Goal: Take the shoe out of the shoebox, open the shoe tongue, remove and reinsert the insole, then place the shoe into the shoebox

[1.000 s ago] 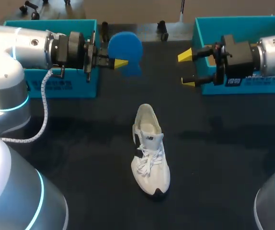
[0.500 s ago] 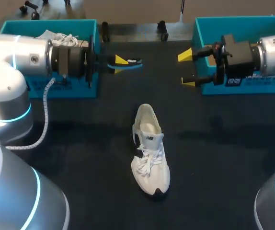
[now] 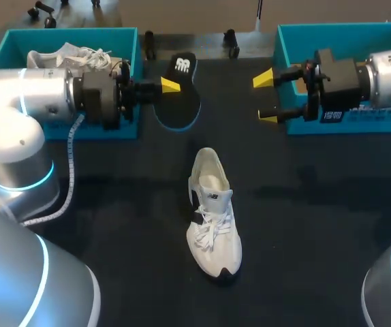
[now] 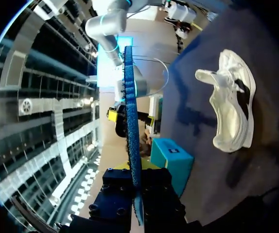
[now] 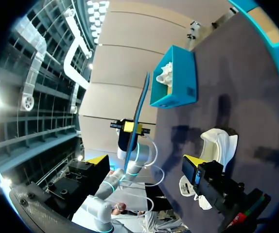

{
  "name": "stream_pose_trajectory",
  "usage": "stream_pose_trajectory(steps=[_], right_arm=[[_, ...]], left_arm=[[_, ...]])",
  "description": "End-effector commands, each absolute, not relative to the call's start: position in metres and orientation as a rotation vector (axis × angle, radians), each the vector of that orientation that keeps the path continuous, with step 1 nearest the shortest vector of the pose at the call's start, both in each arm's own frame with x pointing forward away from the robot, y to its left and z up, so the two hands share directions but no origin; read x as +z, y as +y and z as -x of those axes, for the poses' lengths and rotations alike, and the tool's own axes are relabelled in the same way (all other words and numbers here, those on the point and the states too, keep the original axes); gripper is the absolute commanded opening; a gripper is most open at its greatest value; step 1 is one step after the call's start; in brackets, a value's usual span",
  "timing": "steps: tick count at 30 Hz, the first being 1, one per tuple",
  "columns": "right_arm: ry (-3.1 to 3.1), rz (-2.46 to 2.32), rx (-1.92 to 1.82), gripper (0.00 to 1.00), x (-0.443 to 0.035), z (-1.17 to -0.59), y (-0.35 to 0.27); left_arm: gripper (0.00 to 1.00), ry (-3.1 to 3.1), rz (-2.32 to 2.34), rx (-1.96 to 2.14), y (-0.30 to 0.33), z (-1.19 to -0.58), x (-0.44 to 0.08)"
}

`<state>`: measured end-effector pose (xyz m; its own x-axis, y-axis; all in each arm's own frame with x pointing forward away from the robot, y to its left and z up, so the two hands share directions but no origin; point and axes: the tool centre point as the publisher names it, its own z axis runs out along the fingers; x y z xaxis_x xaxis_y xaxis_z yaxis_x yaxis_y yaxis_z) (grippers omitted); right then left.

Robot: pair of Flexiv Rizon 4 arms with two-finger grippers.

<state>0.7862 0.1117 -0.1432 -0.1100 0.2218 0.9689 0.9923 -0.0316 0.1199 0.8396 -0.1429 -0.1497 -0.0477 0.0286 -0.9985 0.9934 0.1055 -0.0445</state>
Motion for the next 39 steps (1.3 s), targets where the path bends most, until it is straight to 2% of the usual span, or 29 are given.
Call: stream_pose_trajectory(steps=[1,23,39], right_arm=[[-1.439,1.351,-1.219,1.0,-0.144,-0.786,0.113],[-1.47,1.327,-1.214,1.0,-0.147,-0.787,0.122],[-1.483,1.308,-1.238,1.0,-0.155,-0.789,0.144]], left_arm=[[0.0,0.998,-1.219,-0.822,-0.145,-0.835,-0.153],[0.0,1.048,-1.153,-0.828,-0.149,-0.837,-0.152],[0.0,1.059,-1.105,-0.865,-0.176,-0.841,-0.149]])
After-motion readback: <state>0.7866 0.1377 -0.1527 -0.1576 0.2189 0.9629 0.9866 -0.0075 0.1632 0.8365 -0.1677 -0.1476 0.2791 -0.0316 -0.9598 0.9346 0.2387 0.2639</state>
